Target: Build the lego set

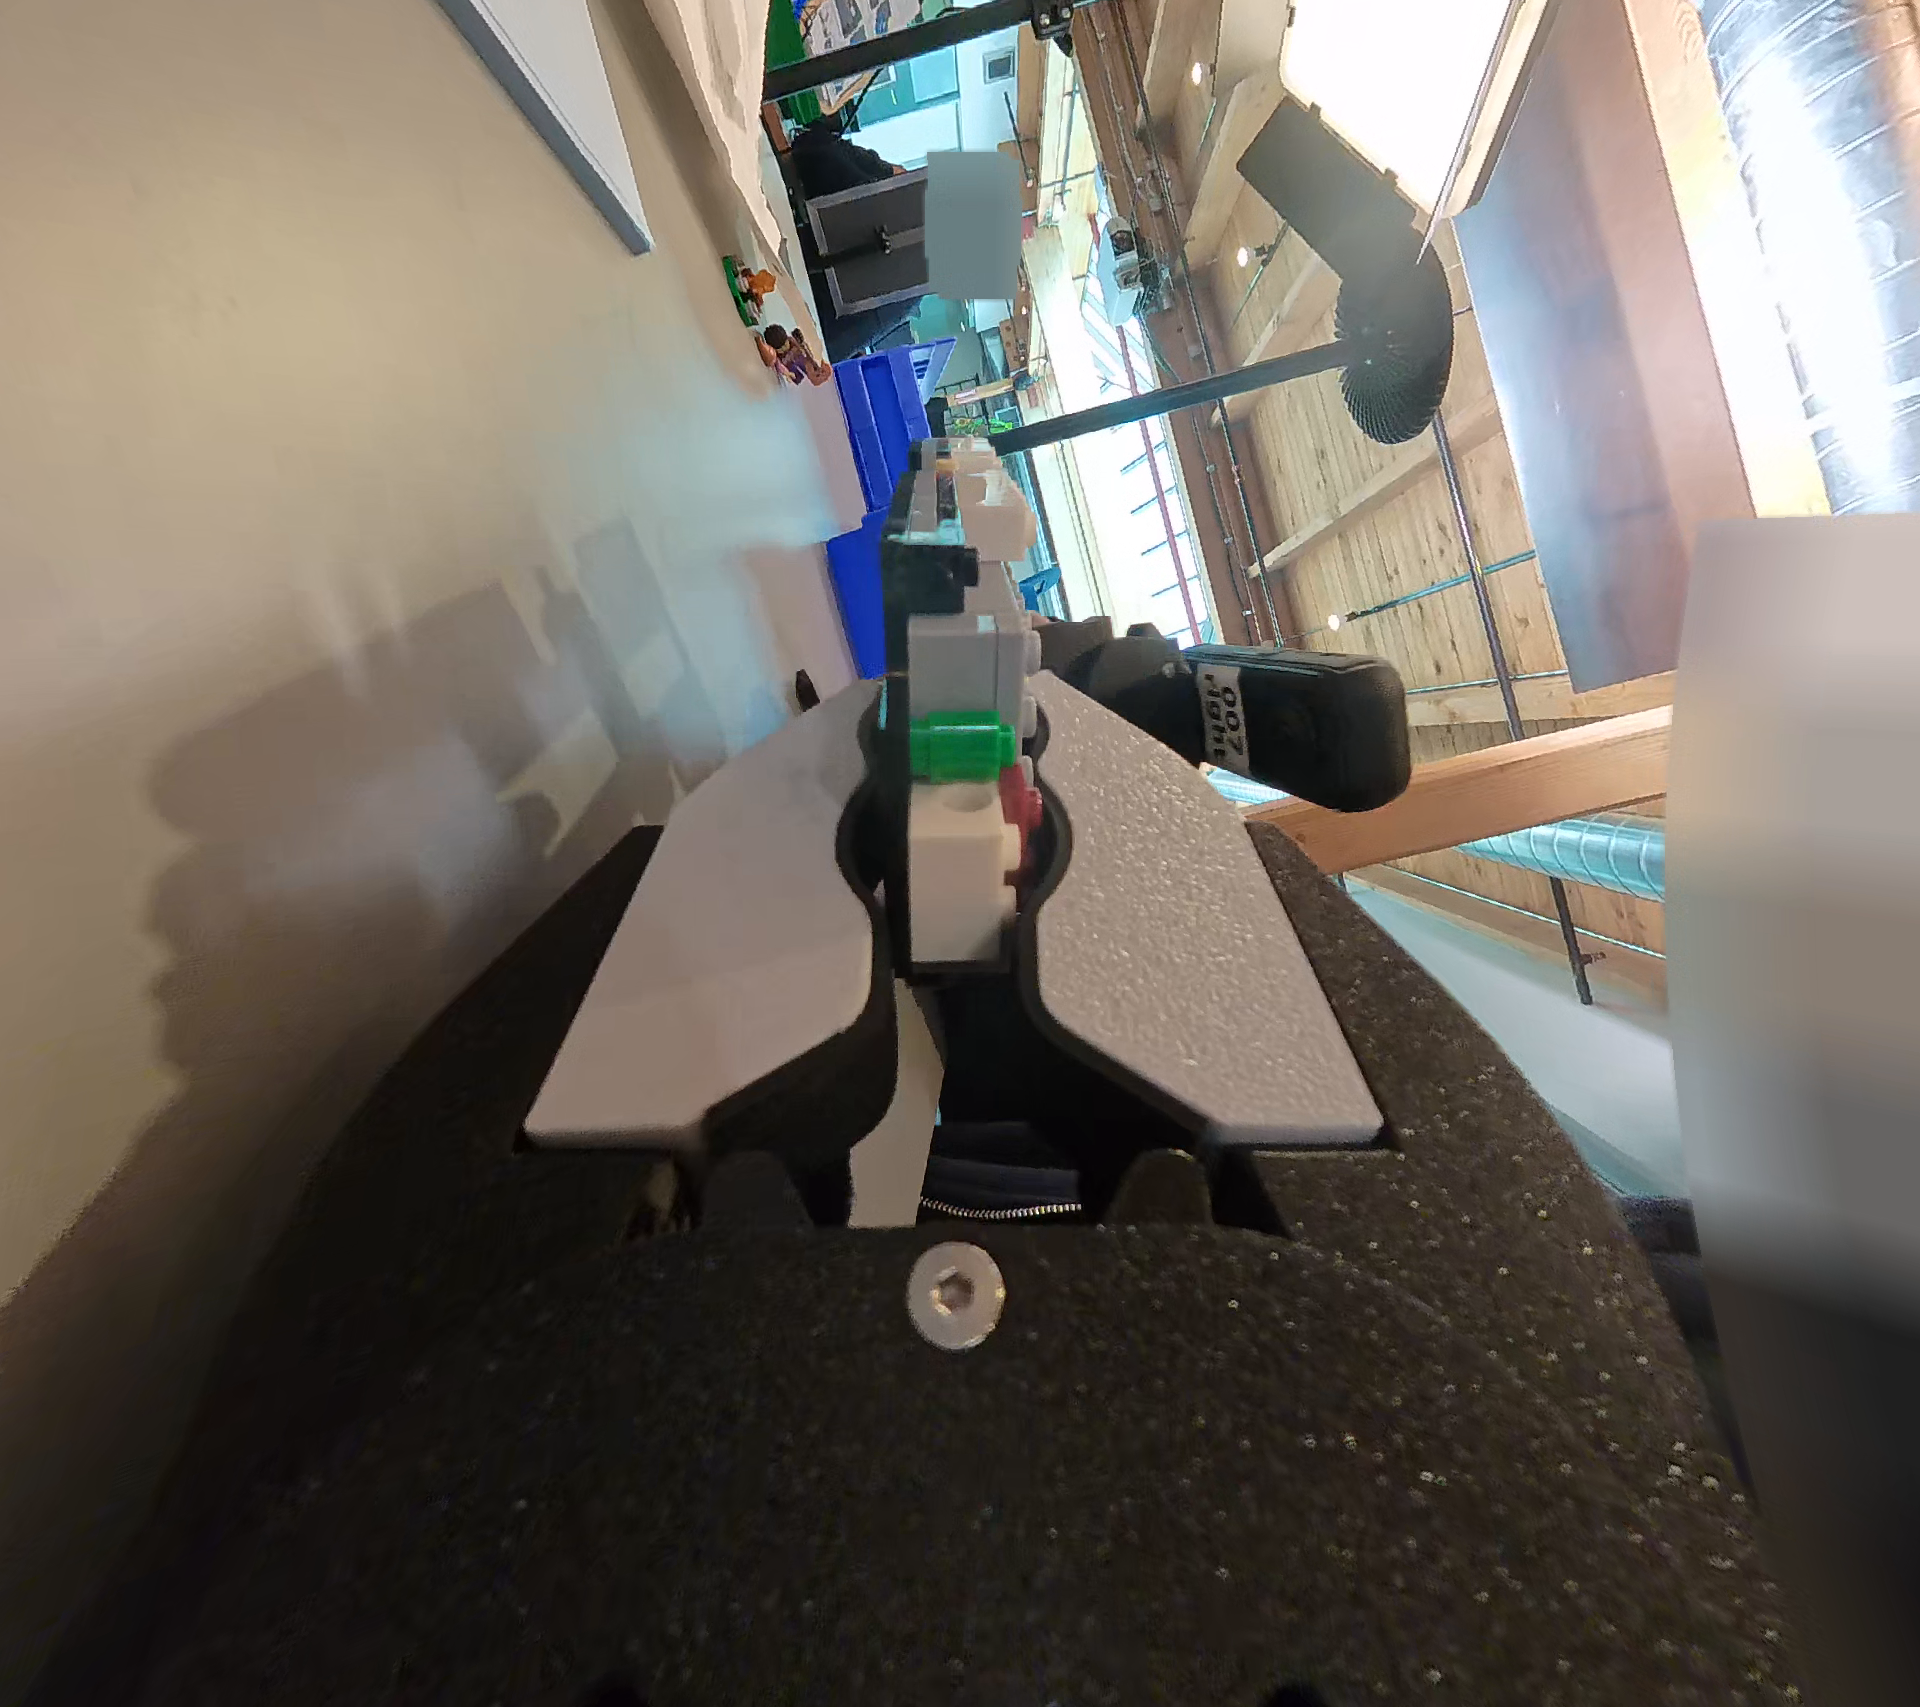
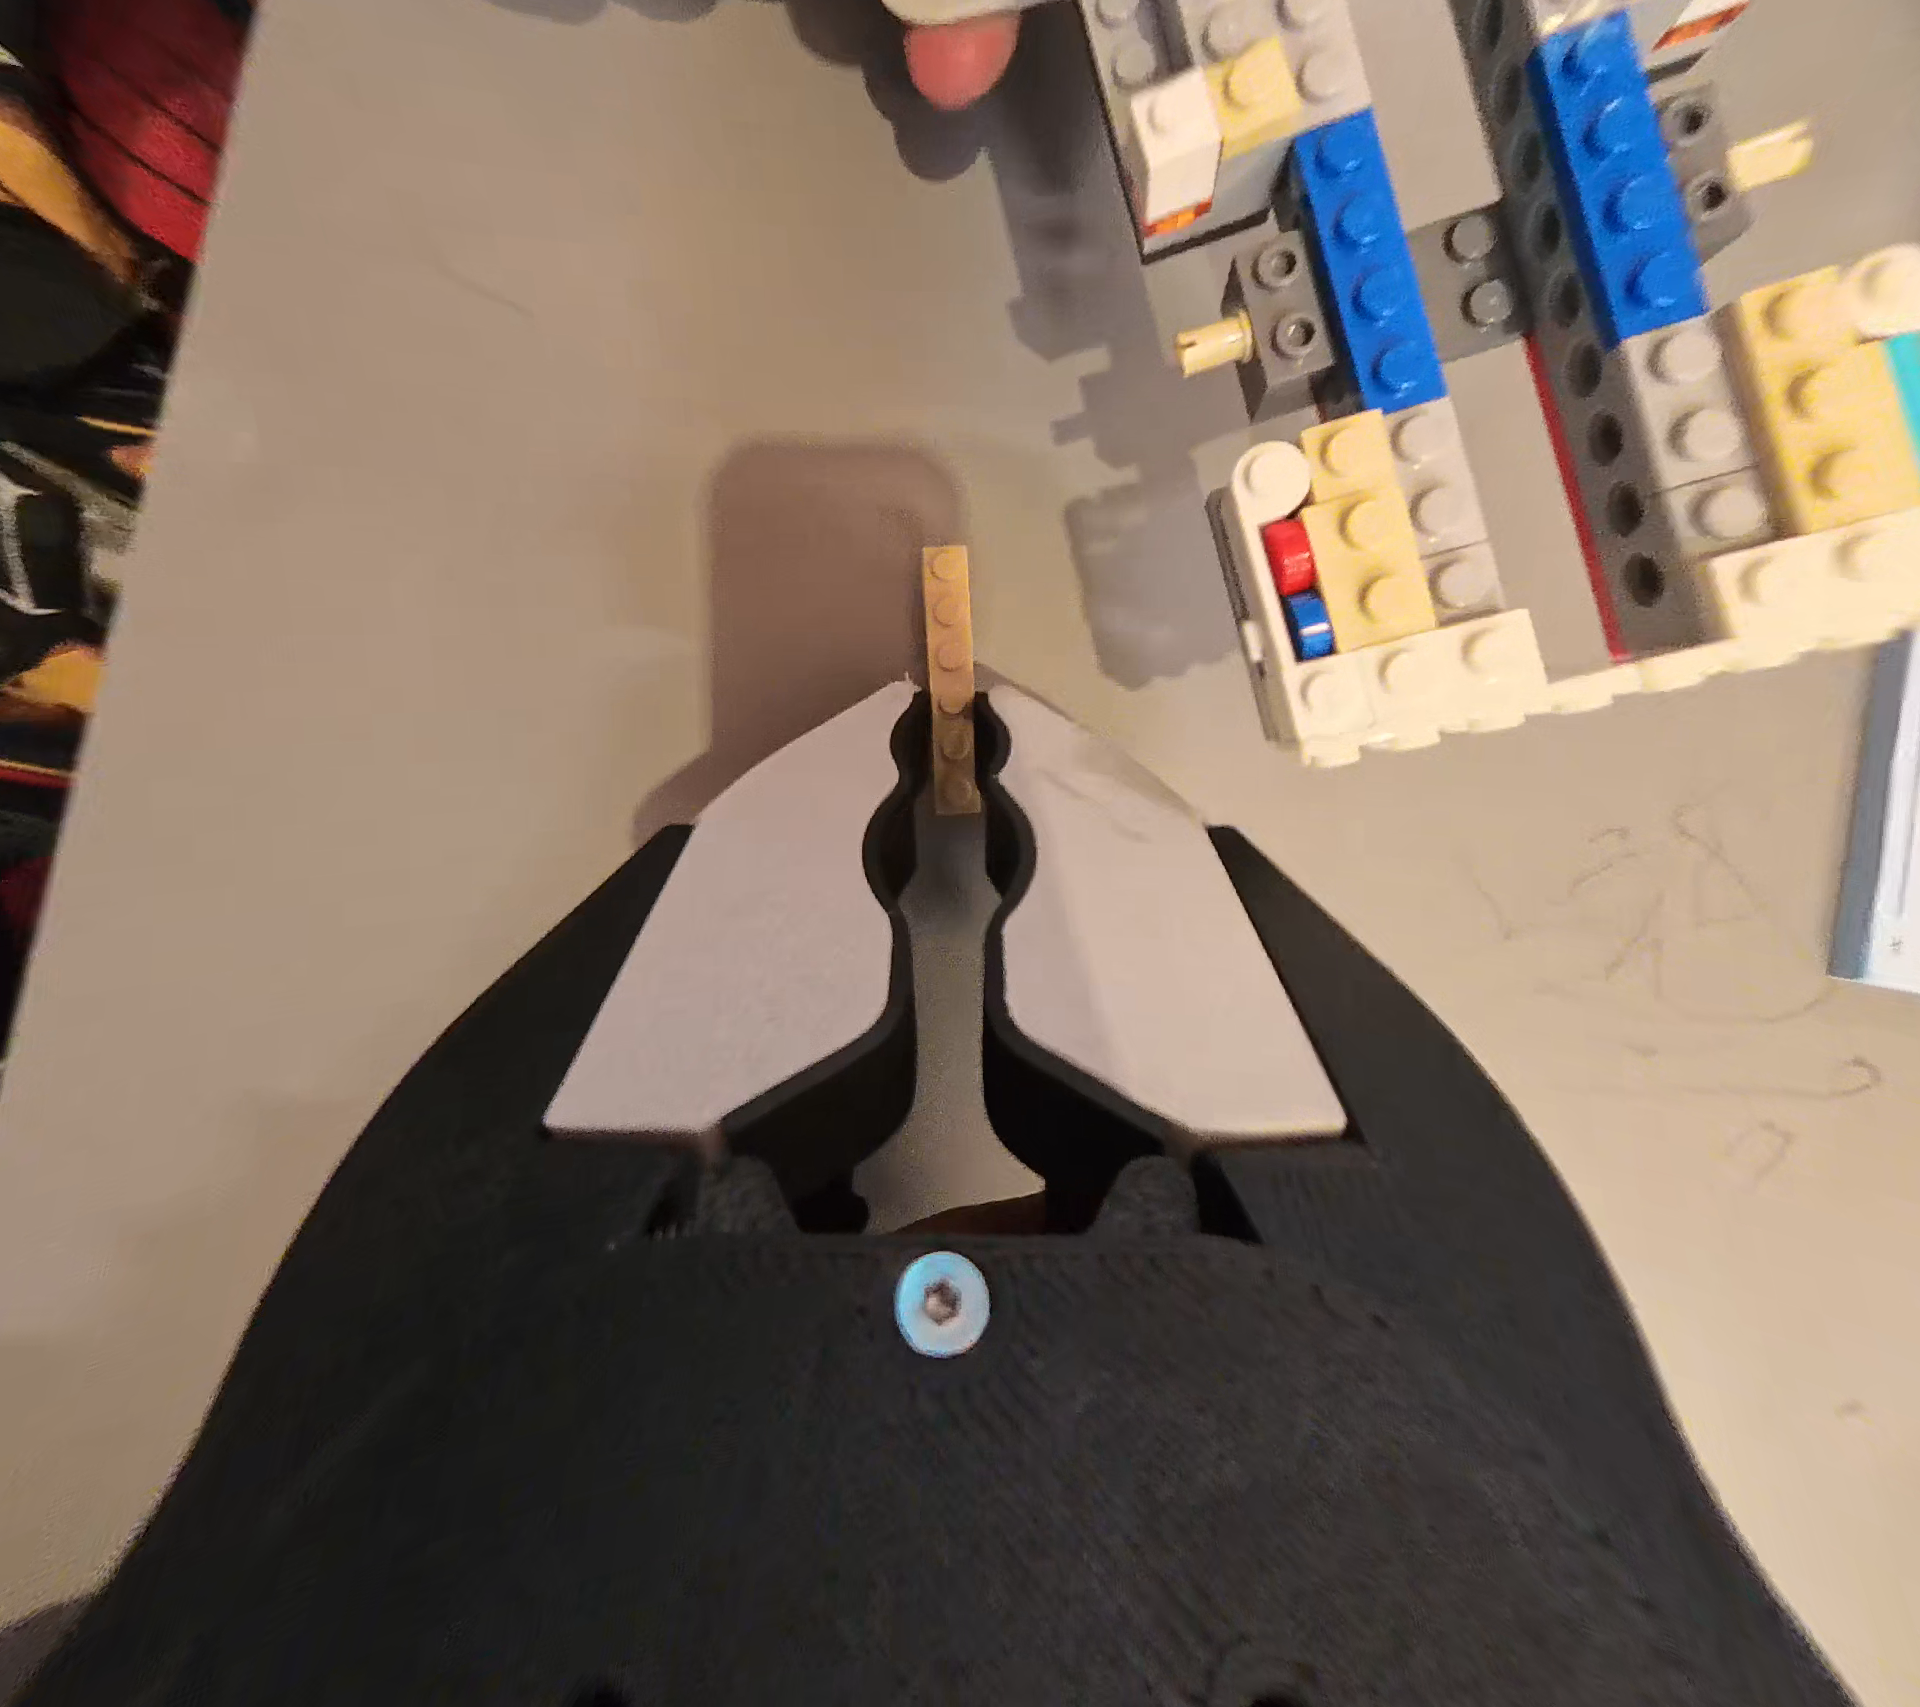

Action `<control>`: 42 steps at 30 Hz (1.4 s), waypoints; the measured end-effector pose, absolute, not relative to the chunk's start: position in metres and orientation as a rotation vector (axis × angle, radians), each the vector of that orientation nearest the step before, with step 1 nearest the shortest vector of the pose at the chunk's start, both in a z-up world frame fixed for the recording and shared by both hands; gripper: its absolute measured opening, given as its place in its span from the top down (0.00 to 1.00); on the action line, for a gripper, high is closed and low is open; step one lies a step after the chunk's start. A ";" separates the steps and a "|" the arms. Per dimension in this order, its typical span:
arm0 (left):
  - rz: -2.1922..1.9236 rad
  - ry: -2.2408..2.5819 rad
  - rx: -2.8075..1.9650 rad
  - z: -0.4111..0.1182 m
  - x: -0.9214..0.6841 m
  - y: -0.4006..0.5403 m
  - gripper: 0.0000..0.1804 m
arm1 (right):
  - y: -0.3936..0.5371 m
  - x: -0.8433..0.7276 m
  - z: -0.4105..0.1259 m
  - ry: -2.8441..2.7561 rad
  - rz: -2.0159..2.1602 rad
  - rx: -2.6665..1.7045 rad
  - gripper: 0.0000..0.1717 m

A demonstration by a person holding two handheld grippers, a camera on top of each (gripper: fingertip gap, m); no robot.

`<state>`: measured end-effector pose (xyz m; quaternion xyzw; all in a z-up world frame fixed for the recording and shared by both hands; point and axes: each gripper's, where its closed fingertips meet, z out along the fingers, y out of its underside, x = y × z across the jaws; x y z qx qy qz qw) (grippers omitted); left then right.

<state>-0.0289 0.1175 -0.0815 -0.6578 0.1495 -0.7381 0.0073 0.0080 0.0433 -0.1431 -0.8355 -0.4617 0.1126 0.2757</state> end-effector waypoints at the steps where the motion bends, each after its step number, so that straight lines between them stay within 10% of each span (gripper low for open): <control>1: -2.306 0.462 -2.058 -0.082 -0.030 0.118 0.89 | 0.042 0.007 -0.135 -1.242 0.311 -2.228 0.96; 11: -2.301 0.490 -2.075 -0.083 -0.025 0.102 0.89 | 0.074 -0.009 -0.039 -1.173 0.227 -2.029 0.95; 42: -2.314 0.521 -2.083 -0.083 -0.023 0.097 0.89 | 0.126 -0.024 -0.066 -1.238 0.125 -2.034 0.91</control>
